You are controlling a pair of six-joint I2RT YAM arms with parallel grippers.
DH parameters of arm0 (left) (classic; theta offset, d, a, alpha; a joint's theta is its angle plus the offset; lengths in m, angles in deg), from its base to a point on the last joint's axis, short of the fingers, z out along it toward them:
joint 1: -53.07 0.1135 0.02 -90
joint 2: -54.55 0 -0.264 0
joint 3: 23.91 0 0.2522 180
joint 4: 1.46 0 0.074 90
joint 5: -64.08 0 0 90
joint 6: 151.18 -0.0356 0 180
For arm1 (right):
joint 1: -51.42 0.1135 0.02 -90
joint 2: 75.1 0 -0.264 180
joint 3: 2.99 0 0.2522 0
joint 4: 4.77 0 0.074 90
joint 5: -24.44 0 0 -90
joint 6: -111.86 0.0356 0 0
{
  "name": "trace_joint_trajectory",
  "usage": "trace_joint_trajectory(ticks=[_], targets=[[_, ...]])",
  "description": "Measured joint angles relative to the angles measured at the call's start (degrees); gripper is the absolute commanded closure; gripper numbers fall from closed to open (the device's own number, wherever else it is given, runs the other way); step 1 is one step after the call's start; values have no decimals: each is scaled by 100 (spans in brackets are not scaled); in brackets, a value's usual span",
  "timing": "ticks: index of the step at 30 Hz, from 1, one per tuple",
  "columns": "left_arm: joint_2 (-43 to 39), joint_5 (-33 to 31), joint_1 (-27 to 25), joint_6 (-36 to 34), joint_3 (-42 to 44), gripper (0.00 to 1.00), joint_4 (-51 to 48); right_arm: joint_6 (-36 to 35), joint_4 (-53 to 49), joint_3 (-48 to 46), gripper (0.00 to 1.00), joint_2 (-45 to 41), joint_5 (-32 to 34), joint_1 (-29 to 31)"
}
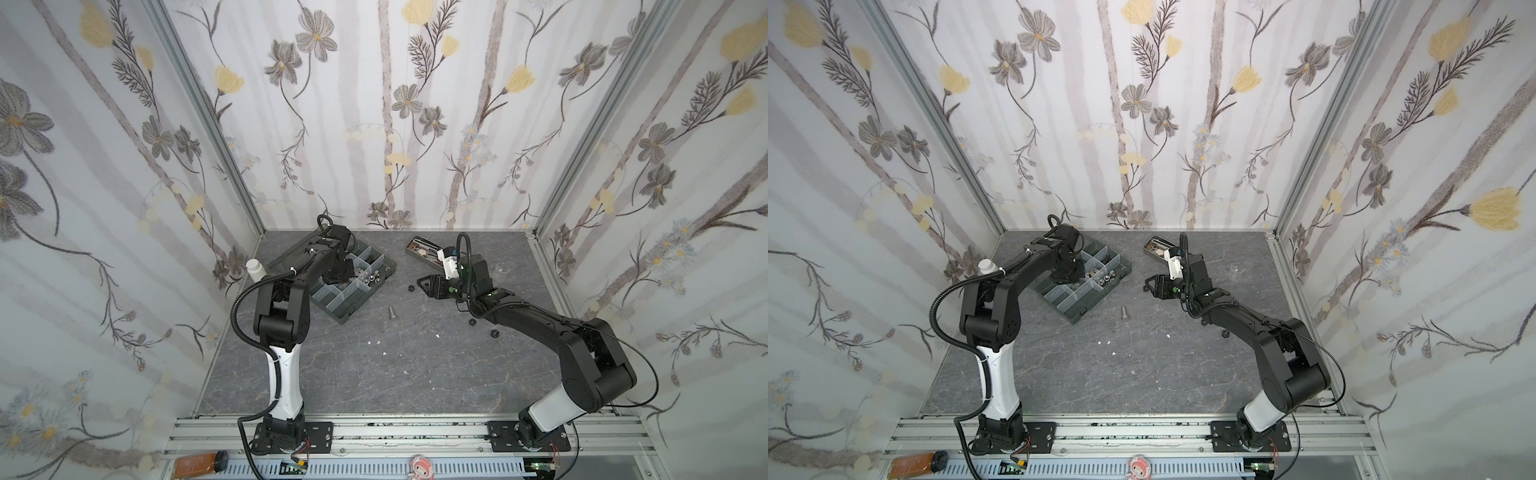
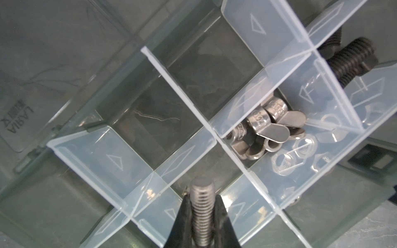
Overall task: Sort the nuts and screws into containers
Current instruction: 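Carry the bolt with the left gripper into an organizer compartment and release, then withdraw the left gripper while the right gripper lowers over another silver bolt, then close the right gripper on the silver bolt and lift it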
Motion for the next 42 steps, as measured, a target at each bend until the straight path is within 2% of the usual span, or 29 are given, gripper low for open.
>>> trace_joint_trajectory(ticks=[5,12,19,24,30,37,42], targets=[[0,-2,0,-11,-35,48,17,-37,-83,61,37,0,13,57],[-365,-42,0,2,-50,30,39,-129,-608,527,39,398,435,446],[-1537,-85,-20,79,597,23,330,-232,-1408,1207,46,1001,1182,1143],[-2529,-28,-26,249,1425,19,691,-254,-2013,1827,51,1611,1646,1563],[-3429,70,-26,372,2356,17,1021,-223,-2531,2297,52,2192,2120,1818],[-4242,184,-26,461,2977,12,1213,-92,-2861,2601,56,2704,2317,1943],[-4583,275,-26,498,3206,11,1325,-52,-3003,2896,66,3005,2483,2041]])
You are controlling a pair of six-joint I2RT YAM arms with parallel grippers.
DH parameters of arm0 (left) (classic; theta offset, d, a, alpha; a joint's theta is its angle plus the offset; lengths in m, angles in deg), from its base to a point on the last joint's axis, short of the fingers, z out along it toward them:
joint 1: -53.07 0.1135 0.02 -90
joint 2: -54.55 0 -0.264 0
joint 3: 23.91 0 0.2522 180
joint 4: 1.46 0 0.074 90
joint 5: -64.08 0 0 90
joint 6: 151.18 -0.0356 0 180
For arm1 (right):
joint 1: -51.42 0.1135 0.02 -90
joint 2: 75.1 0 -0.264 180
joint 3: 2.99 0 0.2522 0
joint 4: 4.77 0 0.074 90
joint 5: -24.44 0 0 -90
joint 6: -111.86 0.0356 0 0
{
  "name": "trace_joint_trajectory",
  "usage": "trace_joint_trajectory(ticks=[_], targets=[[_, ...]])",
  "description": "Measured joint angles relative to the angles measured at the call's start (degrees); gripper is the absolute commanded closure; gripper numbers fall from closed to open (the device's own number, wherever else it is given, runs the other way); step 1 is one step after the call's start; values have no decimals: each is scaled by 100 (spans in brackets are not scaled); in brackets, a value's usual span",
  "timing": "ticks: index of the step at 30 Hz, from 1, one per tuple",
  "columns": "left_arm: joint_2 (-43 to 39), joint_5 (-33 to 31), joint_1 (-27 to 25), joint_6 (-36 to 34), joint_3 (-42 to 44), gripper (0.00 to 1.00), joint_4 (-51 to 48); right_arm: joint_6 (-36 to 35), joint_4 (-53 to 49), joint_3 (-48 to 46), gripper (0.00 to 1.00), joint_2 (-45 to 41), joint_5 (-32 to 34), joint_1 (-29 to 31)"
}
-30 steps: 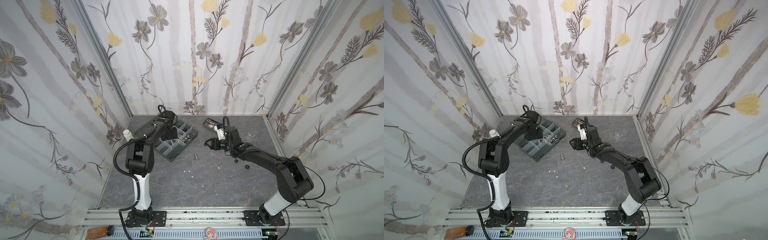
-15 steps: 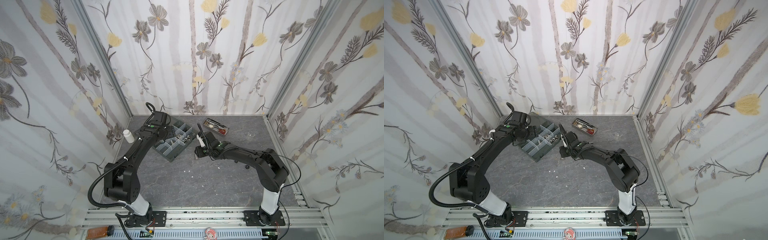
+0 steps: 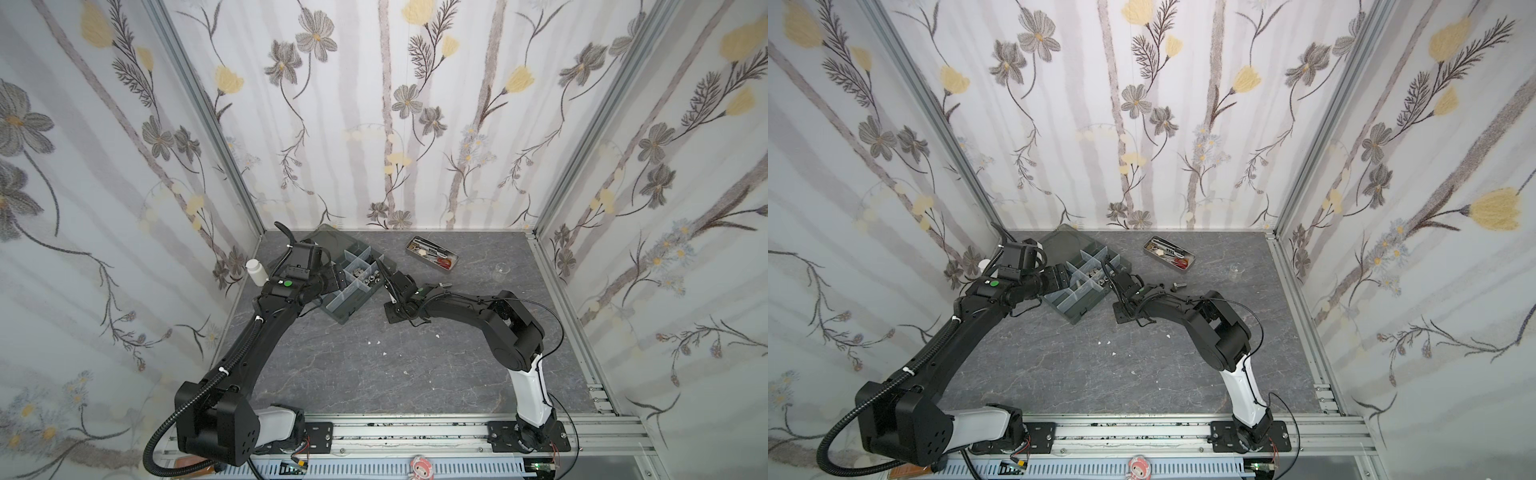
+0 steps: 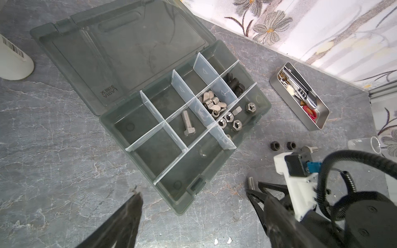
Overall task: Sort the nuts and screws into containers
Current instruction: 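Close the right gripper on the silver bolt and lift it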
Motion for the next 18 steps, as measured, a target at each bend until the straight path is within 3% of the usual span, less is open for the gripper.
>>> trace_joint_trajectory(ticks=[8,18], targets=[[-203,33,0,0,28,10,48,42,-13,166,85,103,33,103],[-511,90,0,2,-170,10,52,79,-131,402,91,105,-72,109]])
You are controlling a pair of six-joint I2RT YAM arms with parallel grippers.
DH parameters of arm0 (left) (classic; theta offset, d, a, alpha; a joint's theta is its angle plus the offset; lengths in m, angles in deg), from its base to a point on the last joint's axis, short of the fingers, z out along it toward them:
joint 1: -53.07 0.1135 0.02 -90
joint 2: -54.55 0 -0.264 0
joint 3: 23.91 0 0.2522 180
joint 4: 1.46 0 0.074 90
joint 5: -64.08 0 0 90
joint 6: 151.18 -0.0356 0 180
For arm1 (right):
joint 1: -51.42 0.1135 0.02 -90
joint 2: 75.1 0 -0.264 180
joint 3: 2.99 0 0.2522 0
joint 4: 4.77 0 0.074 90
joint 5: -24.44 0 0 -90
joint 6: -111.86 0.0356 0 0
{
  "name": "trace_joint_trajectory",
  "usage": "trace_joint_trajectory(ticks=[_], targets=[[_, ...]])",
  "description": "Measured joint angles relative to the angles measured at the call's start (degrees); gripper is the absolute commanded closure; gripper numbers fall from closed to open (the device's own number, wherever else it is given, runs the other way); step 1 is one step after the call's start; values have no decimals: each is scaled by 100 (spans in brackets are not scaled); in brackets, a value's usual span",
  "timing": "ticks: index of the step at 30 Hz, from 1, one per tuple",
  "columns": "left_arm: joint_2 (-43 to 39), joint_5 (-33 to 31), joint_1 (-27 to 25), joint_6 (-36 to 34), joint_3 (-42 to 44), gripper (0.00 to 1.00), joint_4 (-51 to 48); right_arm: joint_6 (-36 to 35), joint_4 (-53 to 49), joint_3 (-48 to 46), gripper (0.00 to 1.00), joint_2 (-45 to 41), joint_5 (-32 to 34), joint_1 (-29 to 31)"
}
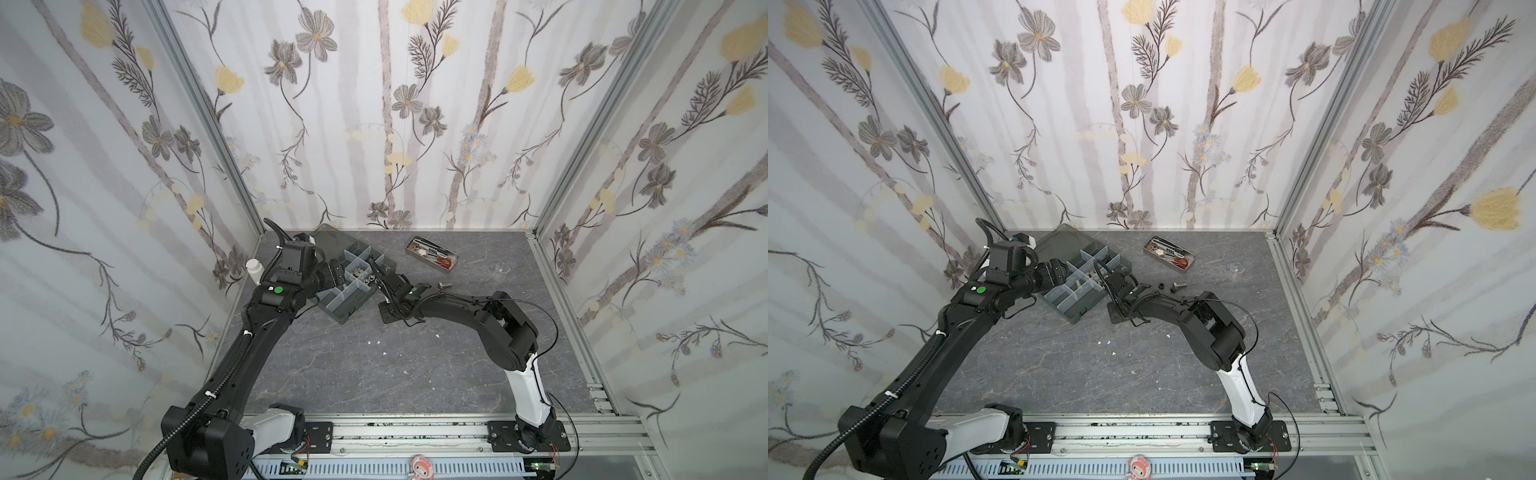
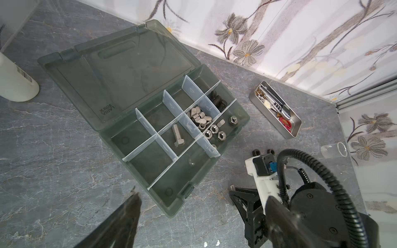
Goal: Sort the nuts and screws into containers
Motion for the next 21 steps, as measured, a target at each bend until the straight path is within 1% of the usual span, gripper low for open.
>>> trace_joint_trajectory(ticks=[4,10,14,21], targets=[[-96,-24,0,0,-98,9,-20,0,81,229,92,-17,-199,-11],[-358,-146,0,2,-72,9,-103,0,623,664,93,-61,-715,-39],[-579,-243,0,17,90,9,-127,57,1163,1058,93,199,-1027,-87],[-896,-407,0,87,411,8,-140,461,2083,1325,92,739,-1626,-107]])
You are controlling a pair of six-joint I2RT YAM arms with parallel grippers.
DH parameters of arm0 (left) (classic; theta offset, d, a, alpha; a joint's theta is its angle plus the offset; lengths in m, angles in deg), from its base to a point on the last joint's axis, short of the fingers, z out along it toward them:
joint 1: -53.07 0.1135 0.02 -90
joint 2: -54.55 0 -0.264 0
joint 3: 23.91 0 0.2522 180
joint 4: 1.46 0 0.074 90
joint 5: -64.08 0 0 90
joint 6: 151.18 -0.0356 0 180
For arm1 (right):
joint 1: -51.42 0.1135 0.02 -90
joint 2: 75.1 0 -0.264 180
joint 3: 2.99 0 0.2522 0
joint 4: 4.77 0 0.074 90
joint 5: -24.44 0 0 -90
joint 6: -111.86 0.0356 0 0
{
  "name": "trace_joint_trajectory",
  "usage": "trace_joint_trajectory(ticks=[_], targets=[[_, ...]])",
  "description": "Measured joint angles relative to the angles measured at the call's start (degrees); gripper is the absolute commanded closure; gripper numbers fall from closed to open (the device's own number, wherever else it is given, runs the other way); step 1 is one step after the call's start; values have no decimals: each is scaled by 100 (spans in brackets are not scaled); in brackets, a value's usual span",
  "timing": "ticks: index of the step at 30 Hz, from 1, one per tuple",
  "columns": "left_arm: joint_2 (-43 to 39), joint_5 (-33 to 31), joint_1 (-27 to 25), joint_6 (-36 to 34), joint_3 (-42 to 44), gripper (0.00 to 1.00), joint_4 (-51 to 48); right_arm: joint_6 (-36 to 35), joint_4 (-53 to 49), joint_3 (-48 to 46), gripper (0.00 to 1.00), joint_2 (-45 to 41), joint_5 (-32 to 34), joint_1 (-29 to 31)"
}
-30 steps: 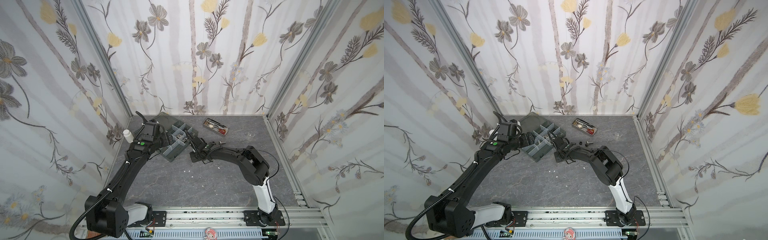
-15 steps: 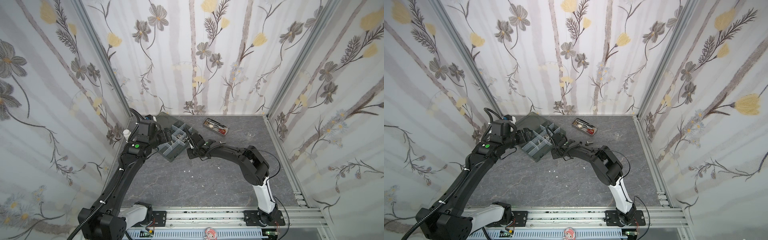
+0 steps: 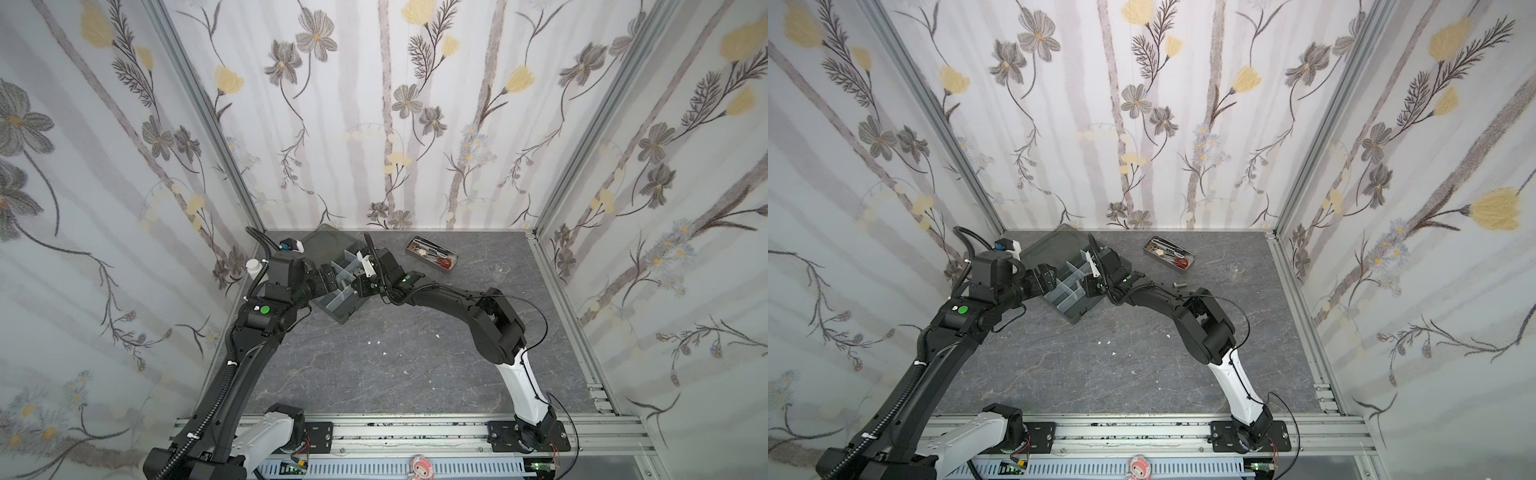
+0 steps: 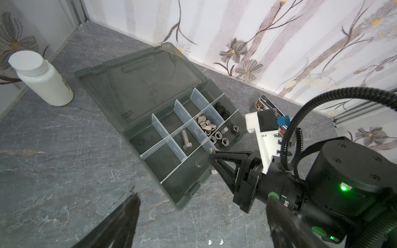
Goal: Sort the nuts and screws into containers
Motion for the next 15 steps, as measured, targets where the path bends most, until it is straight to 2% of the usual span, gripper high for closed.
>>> trace_joint_trajectory(ticks=[10,15], targets=[[-144,0,2,37,358,8,4,765,1458,192,91,678,-597,-59],[-173,2,2,35,400,8,20,1117,1853,487,91,1003,-595,-262]])
